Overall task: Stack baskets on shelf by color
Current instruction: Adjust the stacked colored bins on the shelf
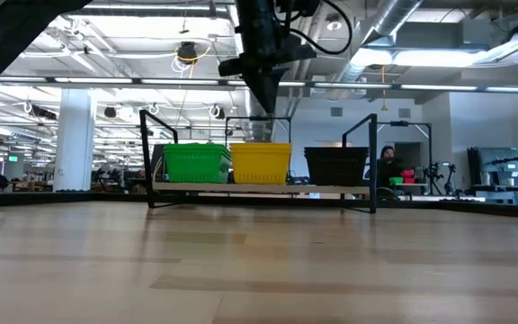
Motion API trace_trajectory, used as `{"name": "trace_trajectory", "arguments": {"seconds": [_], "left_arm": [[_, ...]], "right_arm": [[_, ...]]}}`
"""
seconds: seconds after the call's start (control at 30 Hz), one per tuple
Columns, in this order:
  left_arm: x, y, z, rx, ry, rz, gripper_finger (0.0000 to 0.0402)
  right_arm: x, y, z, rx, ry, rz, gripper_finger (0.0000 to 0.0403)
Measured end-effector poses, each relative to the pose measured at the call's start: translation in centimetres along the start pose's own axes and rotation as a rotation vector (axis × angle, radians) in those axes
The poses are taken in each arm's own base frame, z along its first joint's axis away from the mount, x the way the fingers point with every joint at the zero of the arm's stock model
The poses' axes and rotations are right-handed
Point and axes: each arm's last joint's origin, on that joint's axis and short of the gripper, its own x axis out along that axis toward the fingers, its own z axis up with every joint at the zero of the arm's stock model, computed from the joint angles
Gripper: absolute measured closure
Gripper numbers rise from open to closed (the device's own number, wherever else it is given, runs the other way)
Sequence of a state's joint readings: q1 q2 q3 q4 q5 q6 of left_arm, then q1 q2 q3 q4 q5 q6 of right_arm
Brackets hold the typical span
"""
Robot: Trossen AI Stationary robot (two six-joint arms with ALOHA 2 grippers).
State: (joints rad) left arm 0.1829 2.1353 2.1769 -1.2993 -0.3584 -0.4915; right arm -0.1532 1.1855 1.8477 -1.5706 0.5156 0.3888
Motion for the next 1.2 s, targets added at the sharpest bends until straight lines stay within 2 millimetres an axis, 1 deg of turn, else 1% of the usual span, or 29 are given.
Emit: {"name": "trace_trajectory", "arguments": {"seconds": [0.1, 0.2, 0.33, 0.43, 0.53, 0.6, 0.67, 0.73, 0.83, 0.87, 0.97, 1.07, 1.2], "left_arm": [[0.0, 0.0, 0.0, 0.030, 0.004, -0.010, 0.0402], [0.2, 0.2, 0.7, 0.057, -0.040, -0.027, 0.0401], [0.5, 0.7, 2.3, 0.104, -0.122, -0.129, 0.0401], [1.0, 1.4, 3.7, 0.097, -0.189, -0.227, 0.0401], [1.9, 2.6, 4.8, 0.054, -0.212, -0.273, 0.0402], [2.7, 3.1, 5.4, 0.025, -0.221, -0.302, 0.0401], [3.5, 3.7, 5.6, 0.012, -0.195, -0.316, 0.0401], [4.4, 3.6, 5.8, 0.007, -0.196, -0.333, 0.0401], [5.1, 3.5, 5.9, 0.011, -0.182, -0.377, 0.0401], [5.3, 3.2, 6.1, 0.009, -0.204, -0.392, 0.0401], [6.0, 3.0, 6.0, 0.014, -0.180, -0.408, 0.0401], [6.1, 2.9, 6.2, 0.012, -0.193, -0.413, 0.0401], [6.1, 2.9, 6.3, 0.011, -0.199, -0.414, 0.0401]], "right_arm": [[1.7, -0.7, -4.1, 0.159, 0.051, -0.032, 0.0402], [4.2, -0.3, -7.6, 0.299, 0.048, 0.021, 0.0402], [8.0, 1.0, -10.7, 0.391, 0.007, 0.129, 0.0402], [9.8, 1.4, -12.0, 0.457, -0.018, 0.179, 0.0402], [10.5, 1.6, -12.5, 0.487, -0.037, 0.202, 0.0402], [10.6, 1.7, -12.2, 0.502, -0.067, 0.223, 0.0402], [10.7, 1.8, -12.0, 0.493, -0.087, 0.223, 0.0402], [11.0, 1.8, -11.7, 0.487, -0.096, 0.210, 0.0402], [11.9, 1.6, -11.4, 0.470, -0.072, 0.149, 0.0402], [12.3, 1.4, -11.4, 0.463, -0.060, 0.121, 0.0402], [13.7, 0.6, -11.2, 0.453, -0.012, 0.026, 0.0403], [15.2, -0.5, -10.9, 0.435, 0.042, -0.056, 0.0403], [17.2, -1.9, -10.1, 0.425, 0.094, 0.015, 0.0403]]}}
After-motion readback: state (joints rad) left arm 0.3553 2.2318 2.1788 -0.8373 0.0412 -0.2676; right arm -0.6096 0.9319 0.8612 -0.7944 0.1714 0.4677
